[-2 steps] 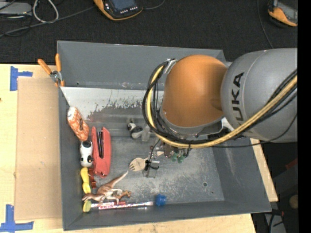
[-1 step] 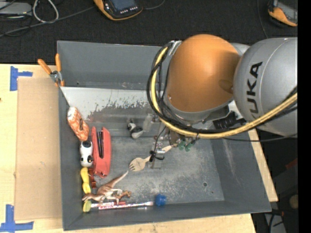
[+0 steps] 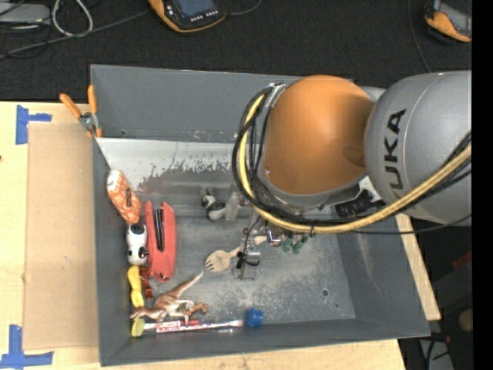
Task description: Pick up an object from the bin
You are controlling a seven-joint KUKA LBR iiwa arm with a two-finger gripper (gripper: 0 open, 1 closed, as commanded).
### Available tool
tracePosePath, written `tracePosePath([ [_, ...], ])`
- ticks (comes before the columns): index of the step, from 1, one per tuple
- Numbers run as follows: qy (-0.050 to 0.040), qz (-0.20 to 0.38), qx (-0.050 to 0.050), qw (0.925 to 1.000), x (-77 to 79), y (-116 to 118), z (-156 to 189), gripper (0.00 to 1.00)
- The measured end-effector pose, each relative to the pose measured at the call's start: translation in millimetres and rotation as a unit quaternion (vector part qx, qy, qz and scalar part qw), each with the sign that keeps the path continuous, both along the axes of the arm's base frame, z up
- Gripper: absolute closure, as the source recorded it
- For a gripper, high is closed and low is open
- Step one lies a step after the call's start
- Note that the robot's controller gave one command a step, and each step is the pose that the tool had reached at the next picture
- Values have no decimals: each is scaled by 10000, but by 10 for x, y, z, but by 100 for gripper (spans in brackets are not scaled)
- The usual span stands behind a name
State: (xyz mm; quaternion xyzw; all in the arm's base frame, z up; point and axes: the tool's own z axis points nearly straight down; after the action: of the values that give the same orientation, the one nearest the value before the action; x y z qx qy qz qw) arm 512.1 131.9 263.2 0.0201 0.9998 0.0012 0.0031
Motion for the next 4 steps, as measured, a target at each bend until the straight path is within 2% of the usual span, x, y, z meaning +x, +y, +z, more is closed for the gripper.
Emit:
tracePosePath([
  [1, 5, 1202, -13, 9928, -114, -185, -373, 0],
  [2, 8, 1803, -8, 9836, 19, -364, -1177, 0],
  [3, -2, 1061, 2, 9944, 48, -642, -1210, 0],
  [4, -24, 989, 2, 9951, 256, -773, -1635, 0],
])
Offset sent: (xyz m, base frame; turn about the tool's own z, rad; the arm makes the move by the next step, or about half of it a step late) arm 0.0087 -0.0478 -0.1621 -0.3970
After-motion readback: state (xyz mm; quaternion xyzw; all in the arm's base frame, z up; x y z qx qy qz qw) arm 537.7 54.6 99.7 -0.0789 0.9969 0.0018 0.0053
